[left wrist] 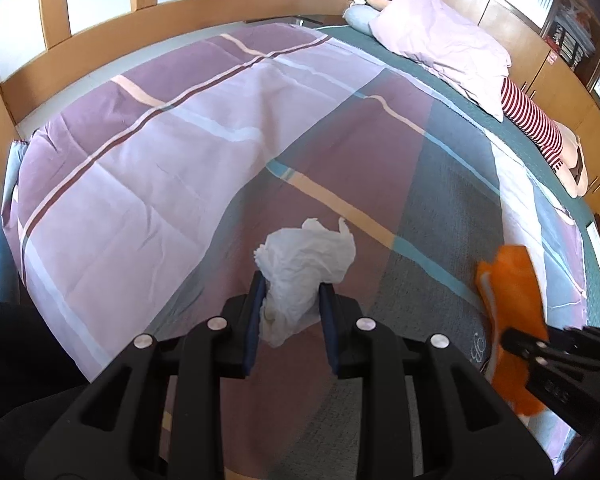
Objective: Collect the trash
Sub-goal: 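Carry the orange sock with the right gripper while the left carries the tissue toward the bin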
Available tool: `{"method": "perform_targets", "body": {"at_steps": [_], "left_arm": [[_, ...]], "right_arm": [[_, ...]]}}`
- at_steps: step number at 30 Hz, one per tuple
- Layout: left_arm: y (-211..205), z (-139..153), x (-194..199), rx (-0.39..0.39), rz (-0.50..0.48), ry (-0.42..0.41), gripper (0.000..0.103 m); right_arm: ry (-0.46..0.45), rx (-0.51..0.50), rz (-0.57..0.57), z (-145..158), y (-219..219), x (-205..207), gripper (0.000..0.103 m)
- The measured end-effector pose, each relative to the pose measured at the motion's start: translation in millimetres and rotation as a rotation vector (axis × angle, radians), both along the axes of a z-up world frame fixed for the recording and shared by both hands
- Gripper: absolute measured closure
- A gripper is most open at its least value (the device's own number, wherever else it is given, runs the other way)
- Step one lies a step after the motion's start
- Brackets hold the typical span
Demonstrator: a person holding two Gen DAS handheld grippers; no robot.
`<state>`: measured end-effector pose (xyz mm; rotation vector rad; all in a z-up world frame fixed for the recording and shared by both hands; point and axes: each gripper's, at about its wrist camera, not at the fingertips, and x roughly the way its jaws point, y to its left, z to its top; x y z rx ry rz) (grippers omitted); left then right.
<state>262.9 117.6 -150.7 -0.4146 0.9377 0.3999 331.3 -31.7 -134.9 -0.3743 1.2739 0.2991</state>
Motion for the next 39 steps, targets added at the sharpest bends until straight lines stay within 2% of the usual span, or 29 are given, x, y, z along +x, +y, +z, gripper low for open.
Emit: {"method": "perform_targets", "body": {"at_steps": [2, 5, 10, 14, 16, 24, 28, 34, 39], "left_arm": [[1, -1, 1, -0.005, 0.002, 0.003, 0.076], [0, -2, 1, -0.015, 0.001, 0.006, 0.076], [1, -2, 1, -0.016, -0.003, 0.006, 0.076], [4, -3, 1, -0.015, 0.003, 0.009, 0.076], [3, -3, 1, -0.013, 0.000, 0.009, 0.076], [-12, 5, 1, 0.041, -0.063, -0.033, 0.076], [-19, 16, -6, 0.085, -0.107, -0.089, 0.076], [-21, 44, -38, 0.167, -0.144, -0.221, 0.076], [-24, 59, -82, 0.118, -0.193, -0.248, 0.076]], "right_arm": [[-0.016, 0.001, -0.008, 0, 3, 5, 0.073], [-0.002, 0.017, -0.031, -6, -1, 9, 0.065], [0.017, 0.002, -0.073, -23, -7, 13, 0.065], [0.008, 0.034, -0.103, -25, -11, 11, 0.074], [-0.006, 0.027, -0.117, -21, -12, 8, 0.075], [-0.134, 0.028, -0.178, 32, -34, -31, 0.076], [-0.171, 0.081, -0.209, 60, -54, -55, 0.076], [-0.257, 0.174, -0.267, 101, -82, -116, 0.075], [-0.323, 0.235, -0.311, 128, -110, -171, 0.075]]}}
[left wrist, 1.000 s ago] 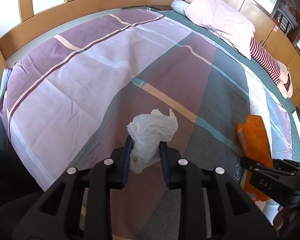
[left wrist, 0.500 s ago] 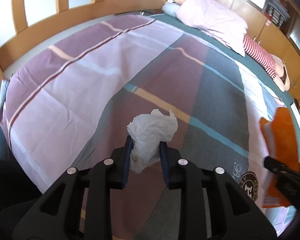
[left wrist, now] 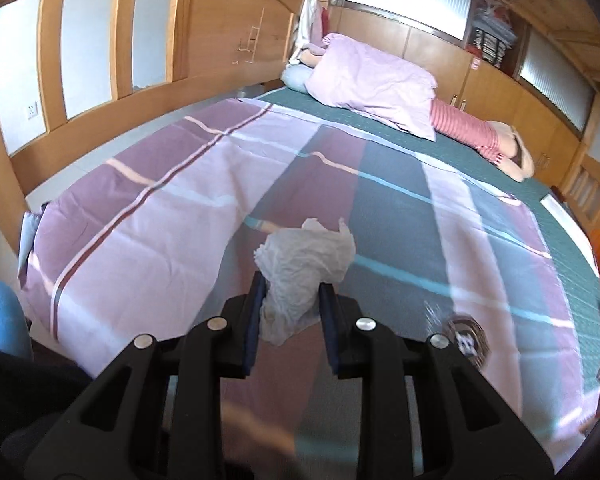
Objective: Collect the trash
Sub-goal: 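Carry the orange sock with the right gripper while the left carries the tissue toward the bin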
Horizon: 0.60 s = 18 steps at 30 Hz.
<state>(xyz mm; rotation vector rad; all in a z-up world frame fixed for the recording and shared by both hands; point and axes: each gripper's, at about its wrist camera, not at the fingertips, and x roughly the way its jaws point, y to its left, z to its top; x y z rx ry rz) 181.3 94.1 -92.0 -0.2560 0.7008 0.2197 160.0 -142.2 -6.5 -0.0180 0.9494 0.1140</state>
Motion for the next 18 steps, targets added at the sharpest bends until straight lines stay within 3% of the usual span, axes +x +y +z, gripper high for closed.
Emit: {"method": "perform_targets", "body": {"at_steps": [9, 12, 18], "left_arm": [[-47, 49, -76, 0.011, -0.169, -0.096, 0.076], [-64, 63, -95, -0.020, -0.248, -0.108, 0.076], [-92, 79, -128, -0.040, -0.376, -0.125, 0.076]], "right_arm": [[-0.082, 0.073, -0.096, 26, -47, -96, 0.075], [-0.089, 0.086, -0.105, 28, -55, -126, 0.075], [-0.103, 0.059, -0.131, 28, -68, -171, 0.075]]}}
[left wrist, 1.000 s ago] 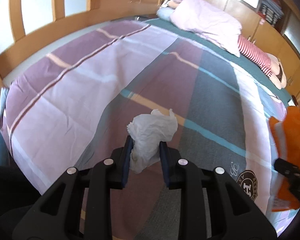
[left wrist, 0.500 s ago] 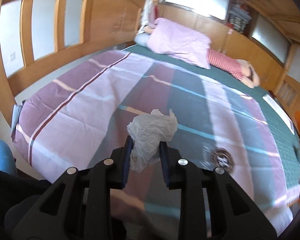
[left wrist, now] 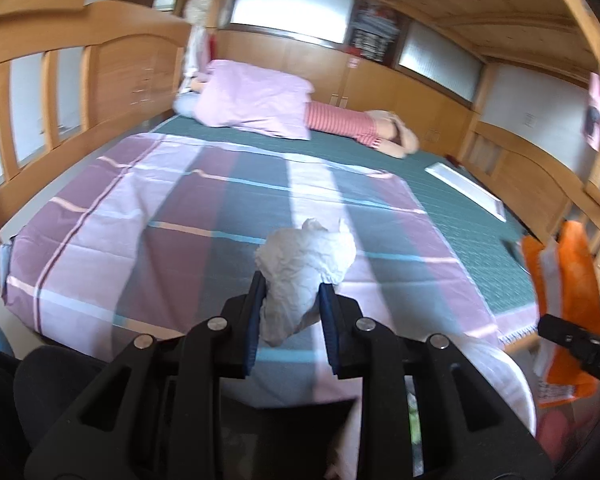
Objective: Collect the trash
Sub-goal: 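Carry the orange sock with the right gripper while the left carries the tissue toward the bin, then release the orange sock into the bin with the right gripper while the left drops the tissue in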
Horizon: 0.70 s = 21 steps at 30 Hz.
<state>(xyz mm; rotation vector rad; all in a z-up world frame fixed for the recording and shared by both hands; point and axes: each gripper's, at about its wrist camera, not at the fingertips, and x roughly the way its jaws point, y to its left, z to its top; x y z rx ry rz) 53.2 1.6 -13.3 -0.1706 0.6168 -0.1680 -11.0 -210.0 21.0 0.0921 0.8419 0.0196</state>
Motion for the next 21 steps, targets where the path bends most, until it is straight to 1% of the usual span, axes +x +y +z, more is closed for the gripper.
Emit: {"method": "perform_targets", "body": {"at_steps": [3, 5, 8, 11, 13, 14, 15, 18, 21], "left_arm": [[-11, 6, -16, -0.007, -0.053, -0.010, 0.076], [-19, 9, -24, -0.017, -0.085, -0.007, 0.076], [-32, 14, -36, -0.007, -0.117, -0.022, 0.076], [-45, 18, -45, 0.004, -0.151, -0.037, 0.076], [-54, 18, -50, 0.014, -0.176, -0.041, 0.076], [-58, 18, -52, 0.020, -0.187, -0.042, 0.076], [-63, 17, -54, 0.026, -0.201, -0.040, 0.076], [-75, 13, -57, 0.041, -0.243, -0.028, 0.076], [-90, 4, -57, 0.038, -0.321, 0.010, 0.076]], "right_arm": [[0.012, 0.021, -0.004, -3, -7, -15, 0.075], [0.033, 0.013, 0.002, -8, -8, -23, 0.075], [0.071, 0.013, 0.011, -20, -10, -33, 0.074], [0.120, 0.069, 0.012, -35, -14, -42, 0.068], [0.130, 0.101, 0.003, -38, -19, -46, 0.057], [0.124, 0.111, -0.010, -38, -23, -49, 0.048], [0.105, 0.121, -0.029, -35, -28, -52, 0.043], [0.038, 0.154, -0.092, -21, -48, -60, 0.036], [-0.059, 0.193, -0.154, -4, -68, -73, 0.032]]}}
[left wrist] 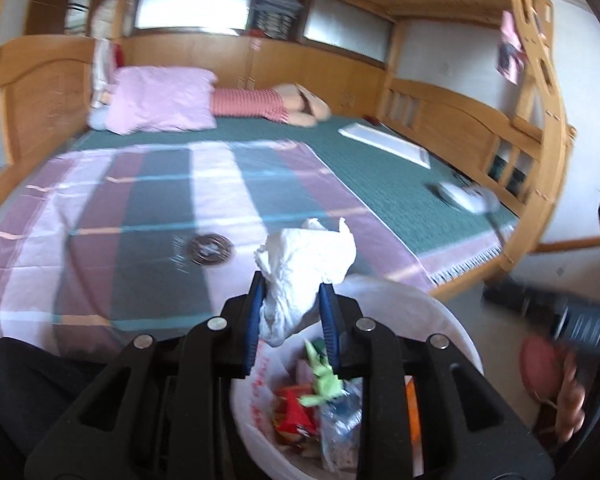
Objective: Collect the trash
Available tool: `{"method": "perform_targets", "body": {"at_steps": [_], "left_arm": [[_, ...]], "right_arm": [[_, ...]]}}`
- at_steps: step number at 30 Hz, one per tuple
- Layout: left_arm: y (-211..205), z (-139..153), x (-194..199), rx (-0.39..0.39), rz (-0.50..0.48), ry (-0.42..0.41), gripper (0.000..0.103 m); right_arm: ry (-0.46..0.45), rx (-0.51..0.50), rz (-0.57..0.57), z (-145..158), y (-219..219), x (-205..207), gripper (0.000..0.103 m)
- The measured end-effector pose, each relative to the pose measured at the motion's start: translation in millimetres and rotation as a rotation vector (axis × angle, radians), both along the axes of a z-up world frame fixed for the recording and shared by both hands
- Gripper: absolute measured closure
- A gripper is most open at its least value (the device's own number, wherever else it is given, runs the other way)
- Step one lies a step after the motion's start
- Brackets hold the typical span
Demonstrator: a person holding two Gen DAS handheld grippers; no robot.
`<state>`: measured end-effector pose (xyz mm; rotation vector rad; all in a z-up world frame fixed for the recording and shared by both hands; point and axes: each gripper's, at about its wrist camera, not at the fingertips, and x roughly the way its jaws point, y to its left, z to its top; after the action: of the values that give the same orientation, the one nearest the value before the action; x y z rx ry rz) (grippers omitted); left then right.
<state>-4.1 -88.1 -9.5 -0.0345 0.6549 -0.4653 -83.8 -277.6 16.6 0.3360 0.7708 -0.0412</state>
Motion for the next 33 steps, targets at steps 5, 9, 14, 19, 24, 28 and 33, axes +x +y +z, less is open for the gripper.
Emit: {"method": "perform_targets", "body": {"at_steps": [5, 9, 14, 19, 24, 28, 33], "left_arm": [[-24, -22, -2, 0.008, -0.142, 0.092, 0.054], [-26, -27, -4, 0.006, -0.148, 0.106, 0.017], [-16, -23, -4, 0.021, -0.059, 0.069, 0.006], [2, -10, -4, 0.037, 0.056, 0.008, 0.004], [22, 16, -18, 0.063, 0.194, -0.133, 0.004], [42, 39, -27, 0.025, 0.273, -0.194, 0.004], [56, 55, -35, 0.026, 0.318, -0.219, 0.004]], "right_arm": [[-0.128, 0.049, -0.045, 21, -16, -16, 0.025], [-0.180, 0.059, -0.063, 26, -17, -22, 0.015], [-0.200, 0.032, -0.085, 24, -11, -21, 0.010], [-0.240, -0.051, -0.104, 25, 0, -20, 0.008], [-0.270, -0.135, -0.111, 28, 15, -20, 0.004], [-0.264, -0.251, -0.085, 27, 36, -17, 0.004], [-0.289, -0.307, -0.052, 30, 54, -17, 0.004]]}}
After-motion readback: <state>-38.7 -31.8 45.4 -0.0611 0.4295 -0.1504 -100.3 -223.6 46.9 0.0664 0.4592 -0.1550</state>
